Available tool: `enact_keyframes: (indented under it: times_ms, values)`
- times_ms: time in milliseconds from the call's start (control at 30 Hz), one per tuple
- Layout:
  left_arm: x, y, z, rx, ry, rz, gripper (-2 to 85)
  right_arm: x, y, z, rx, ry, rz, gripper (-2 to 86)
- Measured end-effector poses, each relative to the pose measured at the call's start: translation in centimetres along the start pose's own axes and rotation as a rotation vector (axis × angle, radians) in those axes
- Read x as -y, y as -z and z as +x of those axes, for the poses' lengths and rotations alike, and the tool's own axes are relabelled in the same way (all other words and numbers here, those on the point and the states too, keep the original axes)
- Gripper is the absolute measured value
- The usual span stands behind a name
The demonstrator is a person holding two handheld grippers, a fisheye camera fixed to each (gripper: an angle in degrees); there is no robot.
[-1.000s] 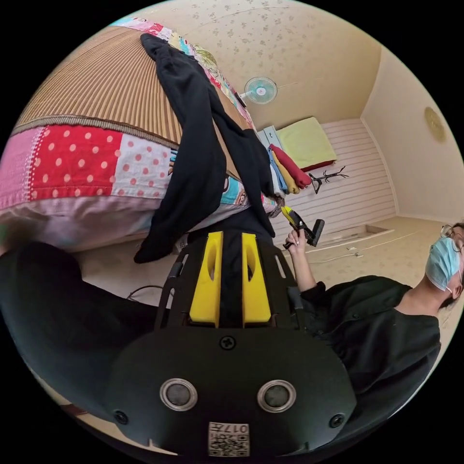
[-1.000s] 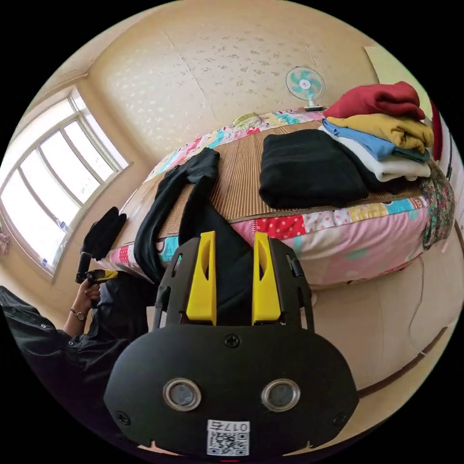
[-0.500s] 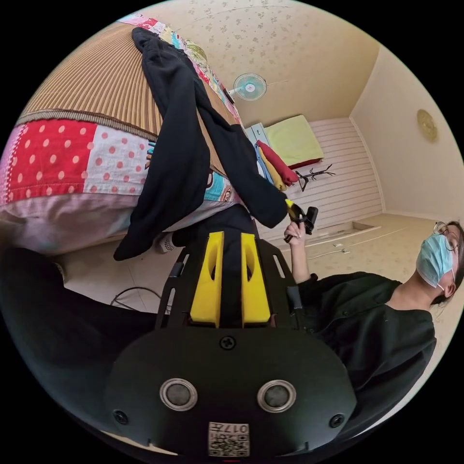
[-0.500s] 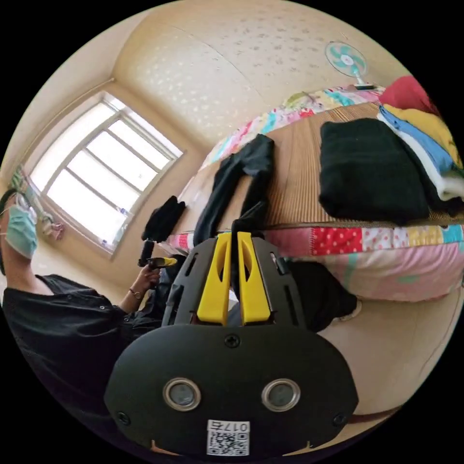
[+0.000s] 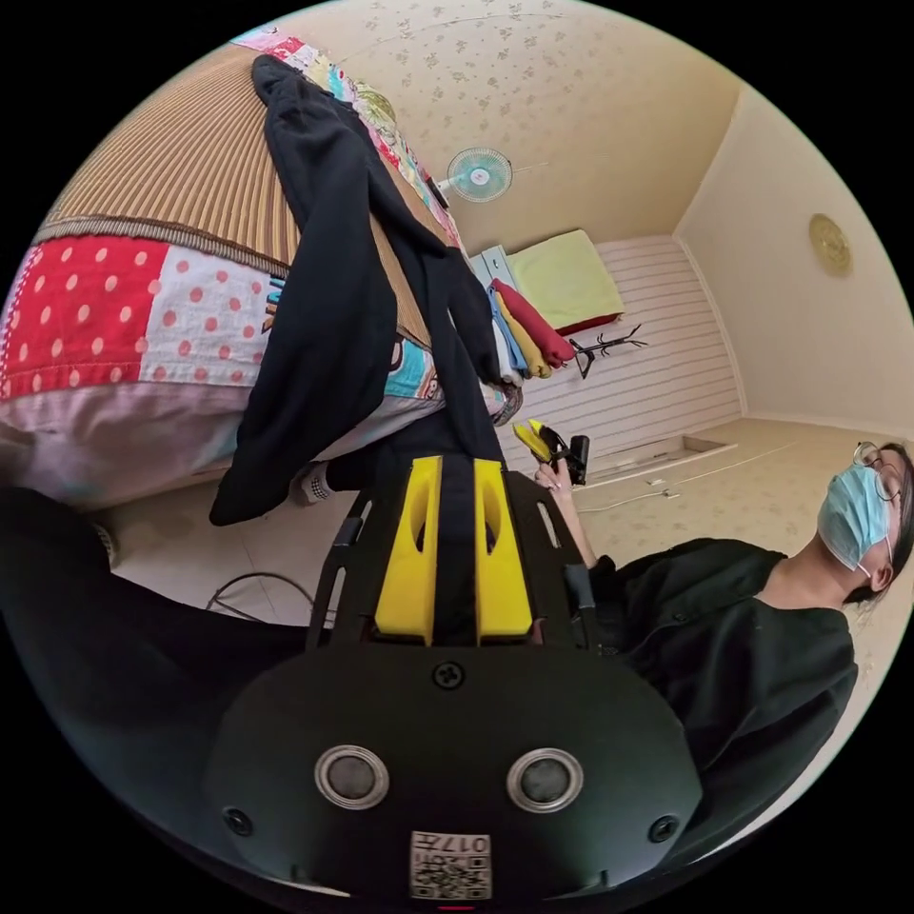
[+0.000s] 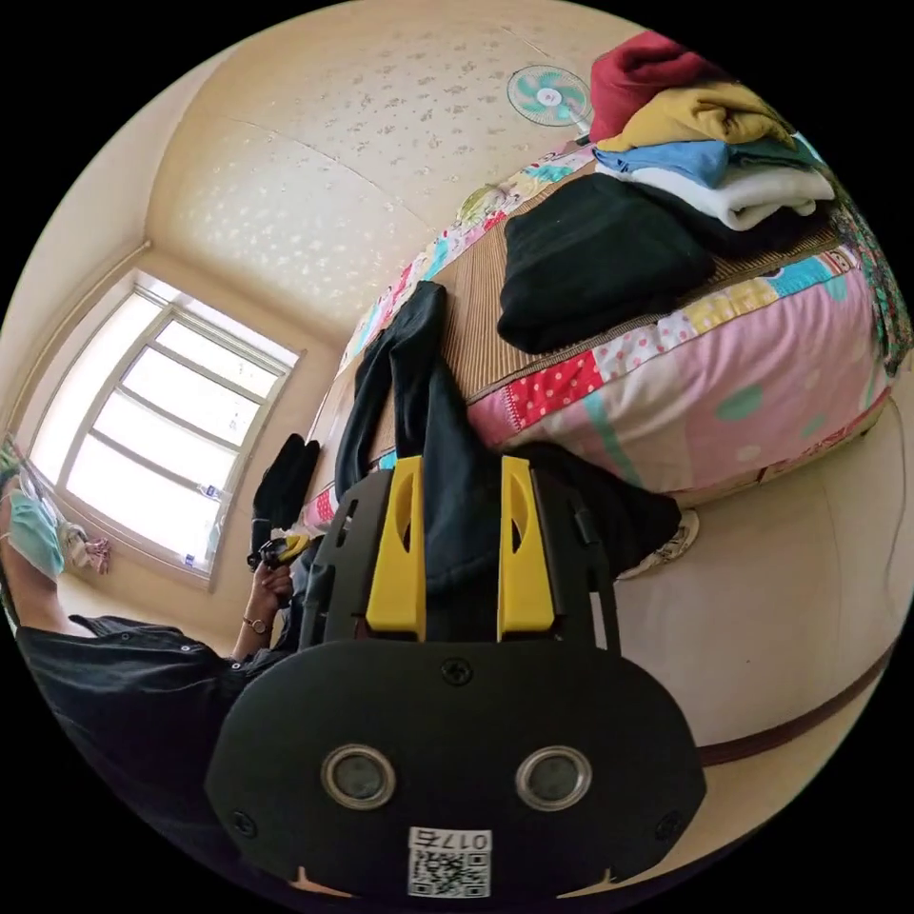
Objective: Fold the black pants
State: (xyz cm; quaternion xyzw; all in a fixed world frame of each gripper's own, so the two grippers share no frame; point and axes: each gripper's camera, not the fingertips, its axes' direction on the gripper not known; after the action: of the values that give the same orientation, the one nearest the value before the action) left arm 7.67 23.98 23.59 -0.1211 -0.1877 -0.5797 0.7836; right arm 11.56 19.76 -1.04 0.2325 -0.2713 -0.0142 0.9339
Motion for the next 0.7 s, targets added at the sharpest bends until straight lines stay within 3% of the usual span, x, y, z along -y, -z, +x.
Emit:
enact_keyframes:
  times_ms: [100,167,333,400,467,533,600,700]
  values:
    - [0.0,-0.3,-0.6,-0.025,0.022,-0.004,6.4,2.3,-6.8,1.1,-0.023,-0.041,-0.297,9.3]
    - [-0.1,-0.1,-0.5,-0.040,0.016,0.008,6.4,3.7,-6.3,-1.3,-0.049,0.096,-0.316,6.3]
    - [-0.5,-0.1,-0.4,-0.010,0.016,0.020,6.4,5.9,3.2,-7.5,0.526,0.458,-0.052,3.7]
    - [-0.6,-0.6,-0.7,-0.039,0.019,0.037,6.5,4.8,4.4,-6.3,0.603,0.491,-0.022,3.5]
    - [-0.7,-1.2,-1.0,-0.055,0.030,0.038,6.5,3.2,3.2,-3.0,0.514,0.394,-0.052,3.4]
    - [-0.7,-2.0,-1.2,-0.058,0.040,0.026,6.5,0.5,-1.2,4.7,0.147,-0.023,-0.214,3.2]
    - [-0.4,-2.8,-1.0,-0.030,0.044,0.014,6.5,-2.1,-3.5,8.2,-0.009,-0.157,-0.271,3.2]
    - [0.1,-3.3,-0.2,0.073,0.047,0.025,7.2,-3.6,-3.8,7.9,0.128,-0.112,-0.154,3.1]
